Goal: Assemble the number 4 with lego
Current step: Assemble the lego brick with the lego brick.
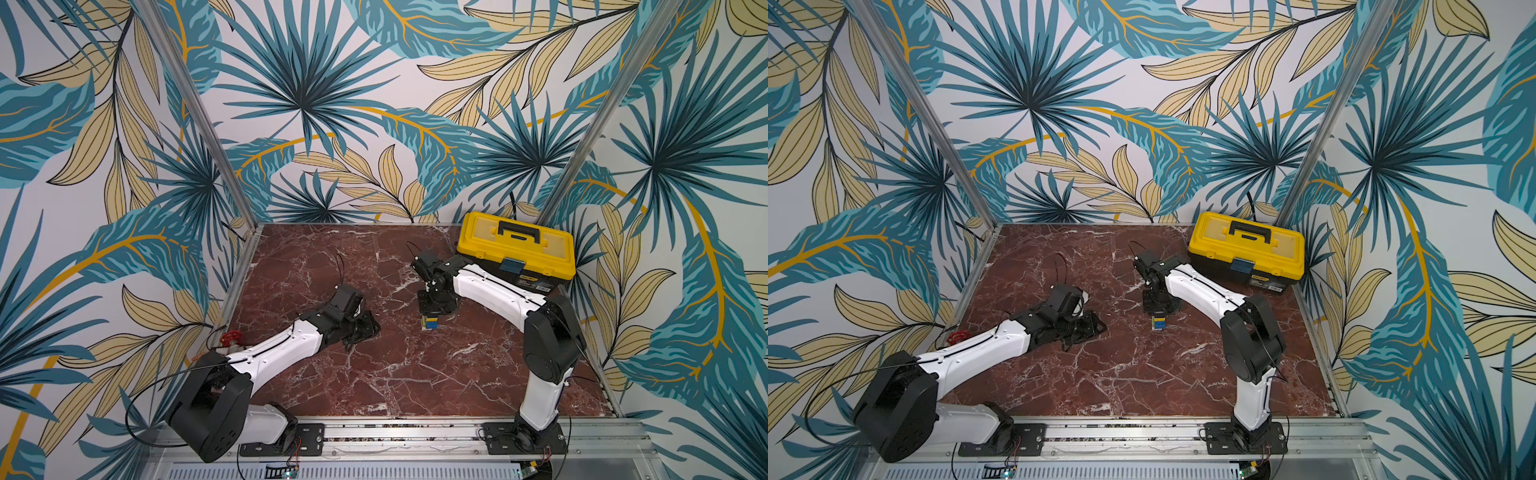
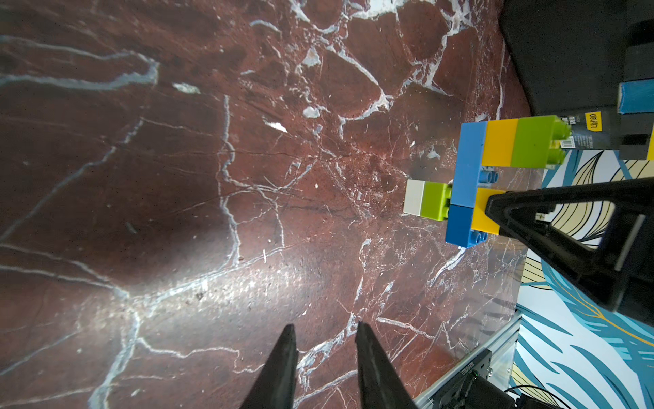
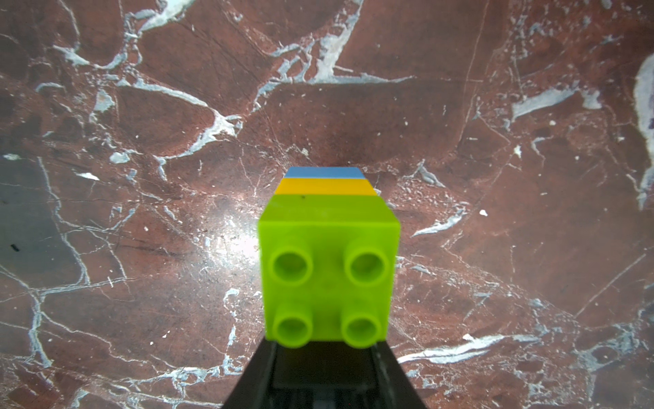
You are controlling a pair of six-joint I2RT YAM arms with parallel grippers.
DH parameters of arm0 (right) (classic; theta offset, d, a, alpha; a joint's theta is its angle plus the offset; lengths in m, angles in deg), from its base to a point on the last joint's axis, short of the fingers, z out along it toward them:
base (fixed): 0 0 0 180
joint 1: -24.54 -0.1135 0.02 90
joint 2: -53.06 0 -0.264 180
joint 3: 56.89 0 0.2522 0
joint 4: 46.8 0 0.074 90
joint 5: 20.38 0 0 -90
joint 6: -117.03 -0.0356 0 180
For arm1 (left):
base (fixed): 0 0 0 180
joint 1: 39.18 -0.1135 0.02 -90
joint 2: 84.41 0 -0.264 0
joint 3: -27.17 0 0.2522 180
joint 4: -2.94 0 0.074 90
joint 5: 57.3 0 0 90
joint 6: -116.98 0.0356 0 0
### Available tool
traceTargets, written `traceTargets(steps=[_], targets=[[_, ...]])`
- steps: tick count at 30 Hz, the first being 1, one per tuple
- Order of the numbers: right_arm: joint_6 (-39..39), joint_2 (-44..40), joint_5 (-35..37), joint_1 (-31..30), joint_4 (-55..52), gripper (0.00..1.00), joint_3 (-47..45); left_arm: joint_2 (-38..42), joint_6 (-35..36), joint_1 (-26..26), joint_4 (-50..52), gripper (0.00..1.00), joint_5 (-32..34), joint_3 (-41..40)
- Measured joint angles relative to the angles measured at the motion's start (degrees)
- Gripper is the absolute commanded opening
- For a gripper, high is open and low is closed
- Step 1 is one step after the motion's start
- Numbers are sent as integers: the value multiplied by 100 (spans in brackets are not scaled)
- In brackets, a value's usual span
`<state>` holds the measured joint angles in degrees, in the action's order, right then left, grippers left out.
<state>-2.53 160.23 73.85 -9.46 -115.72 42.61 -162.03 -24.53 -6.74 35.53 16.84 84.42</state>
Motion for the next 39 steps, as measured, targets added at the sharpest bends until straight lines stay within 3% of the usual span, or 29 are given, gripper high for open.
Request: traceTargets(steps=[39], targets=[[-286, 225, 203, -133, -120, 20, 173, -72, -37, 0, -111, 31, 2, -136]])
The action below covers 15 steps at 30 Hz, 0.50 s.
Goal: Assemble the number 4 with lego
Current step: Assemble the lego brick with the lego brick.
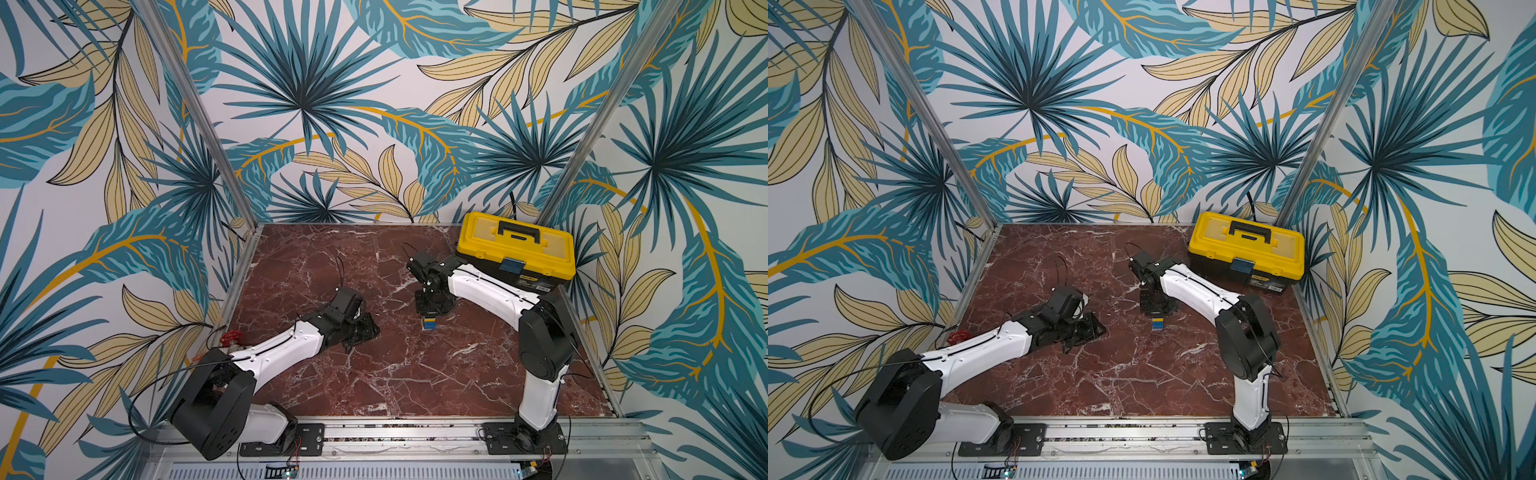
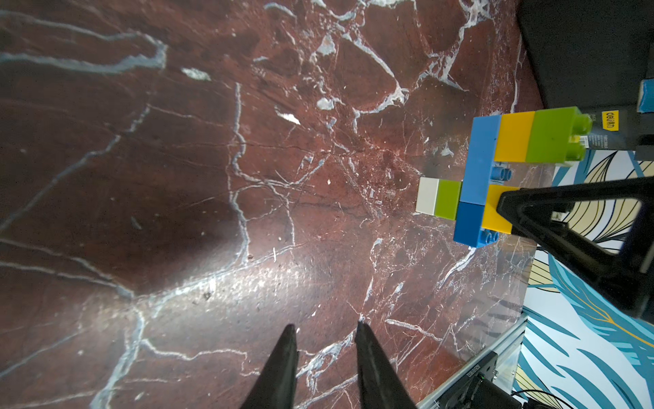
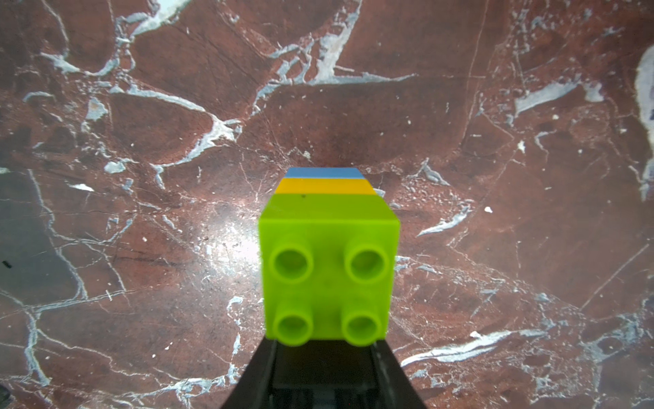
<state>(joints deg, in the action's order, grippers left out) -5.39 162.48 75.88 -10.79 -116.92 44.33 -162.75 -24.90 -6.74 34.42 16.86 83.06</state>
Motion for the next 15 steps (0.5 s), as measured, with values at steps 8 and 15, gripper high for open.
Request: traceTargets(steps=[8, 15], targets=[[-118, -17, 101, -50, 236, 19, -262, -13, 0, -2, 4, 31, 0, 0], [-199, -24, 140, -61, 577, 18, -560, 20, 13, -109, 96, 31, 13, 0]])
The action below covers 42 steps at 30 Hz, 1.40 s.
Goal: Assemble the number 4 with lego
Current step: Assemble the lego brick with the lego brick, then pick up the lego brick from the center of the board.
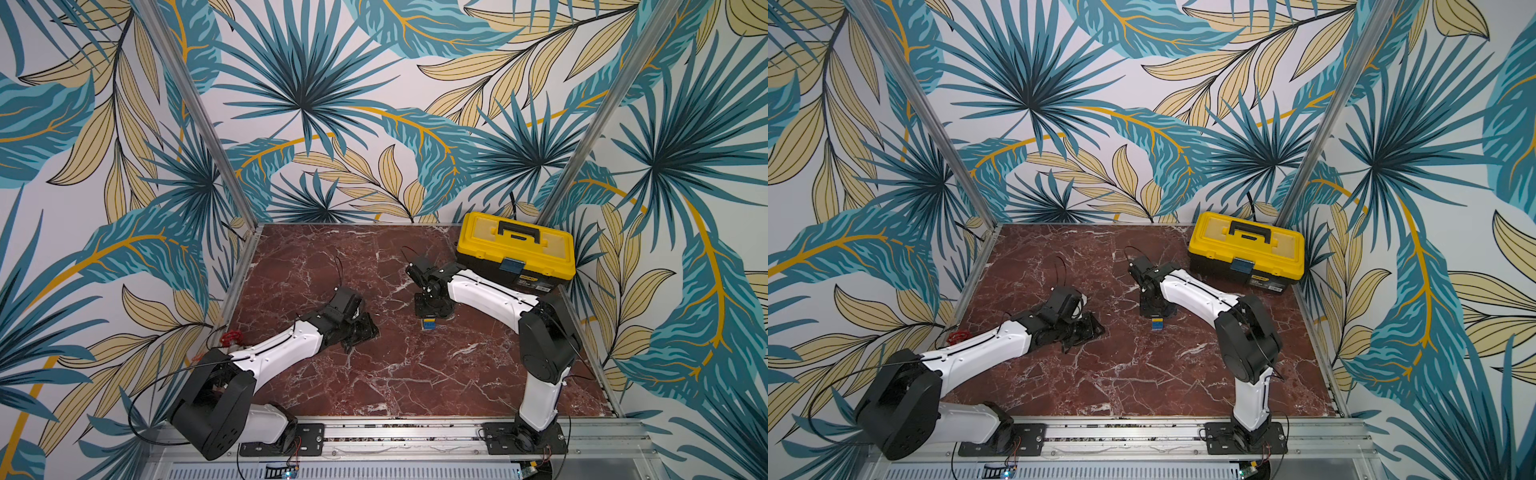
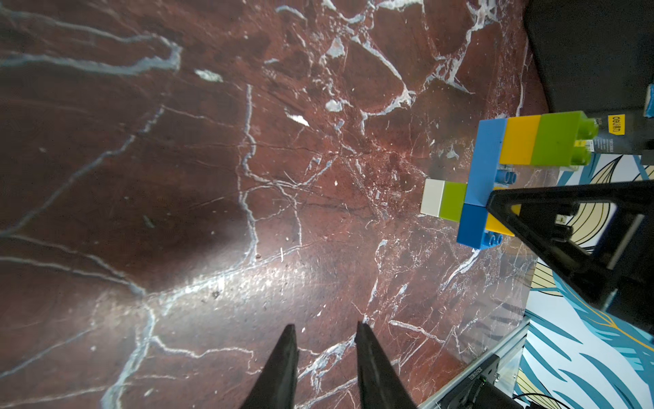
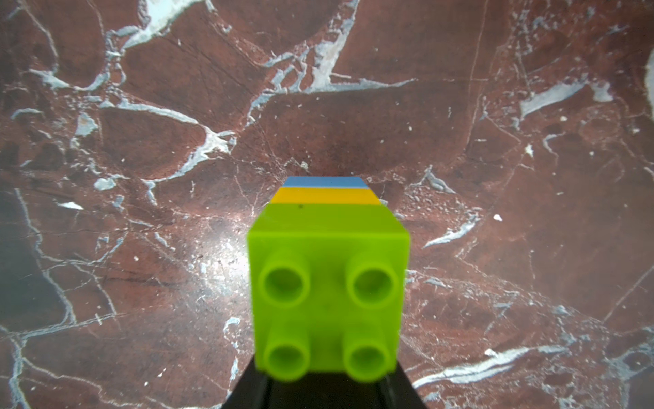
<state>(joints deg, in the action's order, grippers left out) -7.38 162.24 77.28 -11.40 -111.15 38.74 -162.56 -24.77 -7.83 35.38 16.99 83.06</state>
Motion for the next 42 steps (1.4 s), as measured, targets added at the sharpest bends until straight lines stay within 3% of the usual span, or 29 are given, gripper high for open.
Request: traceTargets(steps=[23, 26, 32, 36, 42], targets=[[-96, 22, 120, -39, 435, 13, -332, 372, 142, -278, 345, 31, 28, 0], [-96, 0, 136, -39, 382, 13, -282, 391, 157, -295, 393, 39, 42, 0], [133, -74, 133, -33, -260, 15, -181, 516, 273, -428, 734, 43, 153, 55], [503, -186, -407, 0, -660, 17, -13, 645, 339, -575, 1027, 46, 173, 319], [981, -385, -1961, 24, -625, 19, 199, 857, 367, -741, 1130, 46, 151, 566]])
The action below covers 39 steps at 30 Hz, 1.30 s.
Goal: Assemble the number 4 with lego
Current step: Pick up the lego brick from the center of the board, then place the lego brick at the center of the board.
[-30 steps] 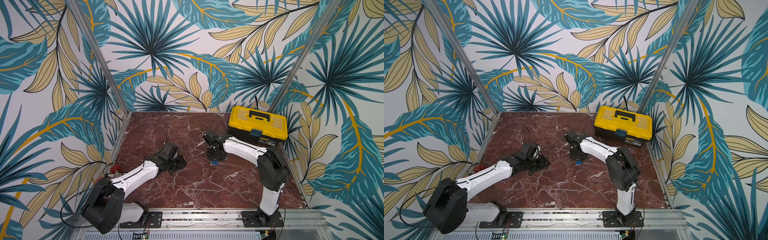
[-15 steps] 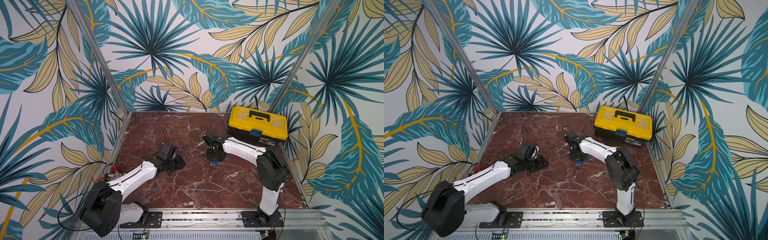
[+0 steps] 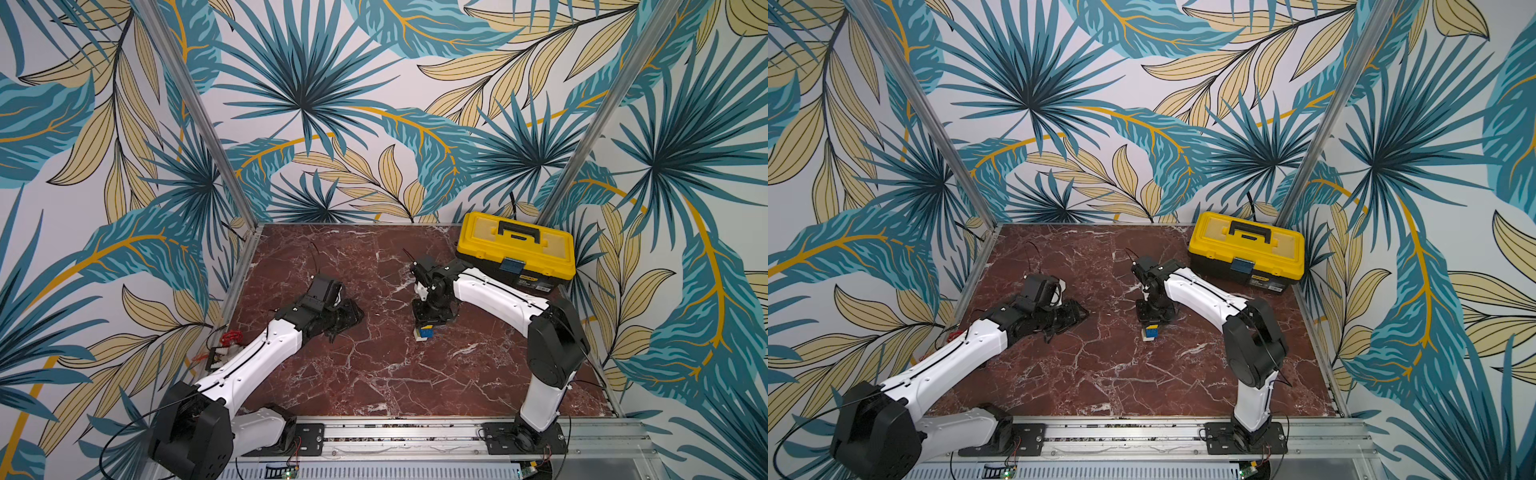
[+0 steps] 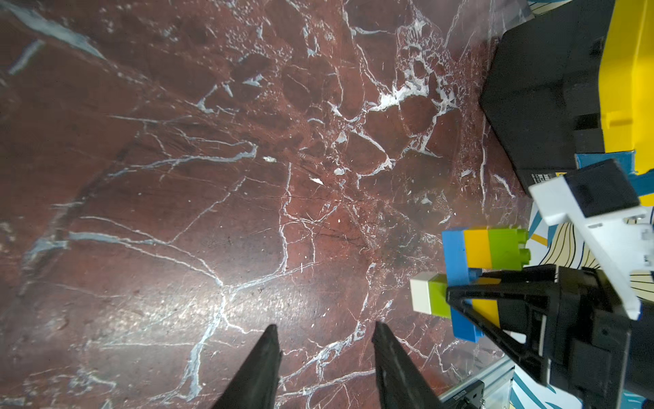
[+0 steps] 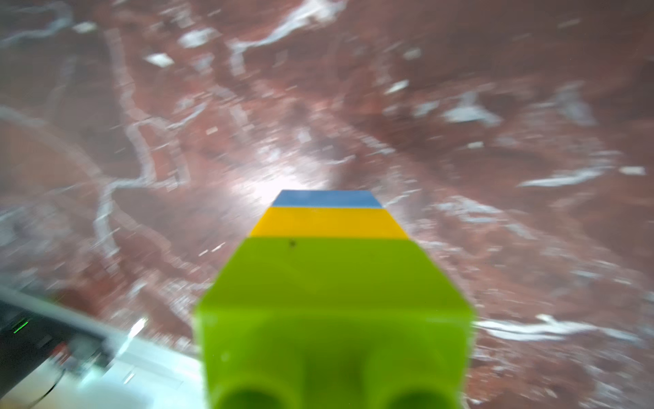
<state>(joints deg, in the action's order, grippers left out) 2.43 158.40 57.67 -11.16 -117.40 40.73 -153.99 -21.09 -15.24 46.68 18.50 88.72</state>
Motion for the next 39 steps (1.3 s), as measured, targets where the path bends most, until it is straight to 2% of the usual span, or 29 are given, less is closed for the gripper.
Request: traceTargets(steps=[7, 17, 39], targets=[[179, 57, -1235, 9, 431, 19, -76, -13, 15, -131, 136, 45, -63, 0], [55, 149, -2046, 20, 1342, 22, -610, -428, -7, -232, -90, 39, -474, 0], [-44, 833, -2787, 114, 2024, 28, -815, -1003, 31, -236, -232, 37, -776, 0]])
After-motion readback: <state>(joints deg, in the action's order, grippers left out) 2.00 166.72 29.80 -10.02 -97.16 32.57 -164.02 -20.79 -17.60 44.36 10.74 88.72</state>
